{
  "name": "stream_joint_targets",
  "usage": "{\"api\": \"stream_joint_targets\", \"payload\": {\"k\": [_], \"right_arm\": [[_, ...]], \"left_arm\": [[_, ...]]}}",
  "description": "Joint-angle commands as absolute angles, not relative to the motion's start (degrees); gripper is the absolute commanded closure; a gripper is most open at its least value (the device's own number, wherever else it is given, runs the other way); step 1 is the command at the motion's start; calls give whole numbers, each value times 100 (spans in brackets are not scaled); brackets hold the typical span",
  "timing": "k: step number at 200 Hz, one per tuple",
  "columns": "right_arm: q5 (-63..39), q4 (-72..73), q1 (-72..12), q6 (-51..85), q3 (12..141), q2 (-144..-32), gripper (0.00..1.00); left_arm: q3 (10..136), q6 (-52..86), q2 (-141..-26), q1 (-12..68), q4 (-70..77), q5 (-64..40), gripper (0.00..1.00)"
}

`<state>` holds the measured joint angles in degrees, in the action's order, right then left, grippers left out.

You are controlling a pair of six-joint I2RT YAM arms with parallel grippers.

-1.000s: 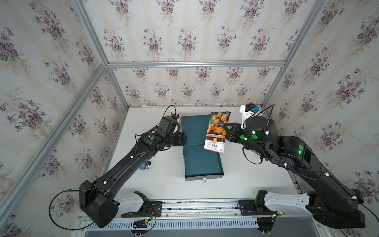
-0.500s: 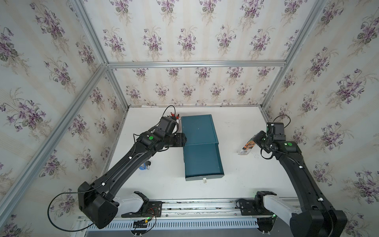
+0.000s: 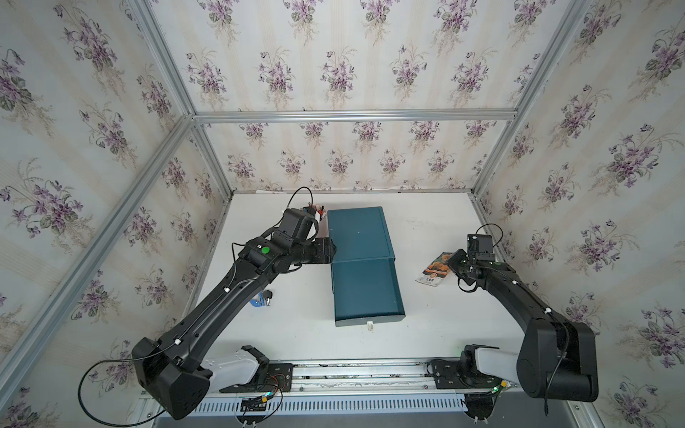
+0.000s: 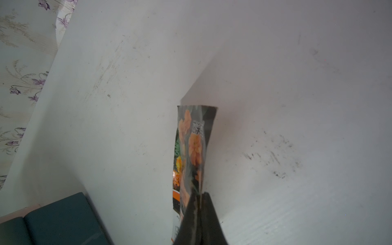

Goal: Take the seed bags out of the drawer
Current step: Place the seed packet at the center of the board, then close the drawer in the storage box.

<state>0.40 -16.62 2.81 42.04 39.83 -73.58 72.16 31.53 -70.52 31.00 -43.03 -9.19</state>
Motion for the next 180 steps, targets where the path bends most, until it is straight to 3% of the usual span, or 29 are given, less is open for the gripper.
{"api": "stream_joint_targets", "payload": {"k": [1,29,47,81,106,132,180], "right_arm": [[281,-1449,281,4170,3962,-7478,73],[616,-1776,273,4039,4068,-7510,29],[916,-2205,94,3786,4311,-7346,15],[1785,-3344,-1402,3450,4973,-6654,16],[2762,-4636,-3326,3954,5706,-5976,20],[3607,-6085,-4788,4604,6918,-5964,24],[2546,-6031,-7810,4797,7844,-6312,32]], "left_arm": [[7201,3151,-6996,3096,-4367,-957,28],[7155,3180,-6979,3098,-4351,-1045,28],[7137,3212,-6945,3098,-4320,-1071,28],[7164,3235,-6936,3094,-4306,-1081,28],[7172,3216,-7011,3097,-4281,-1161,27],[7239,3123,-7284,3102,-4286,-1314,27],[7278,3224,-7427,3094,-4245,-1328,28]]}}
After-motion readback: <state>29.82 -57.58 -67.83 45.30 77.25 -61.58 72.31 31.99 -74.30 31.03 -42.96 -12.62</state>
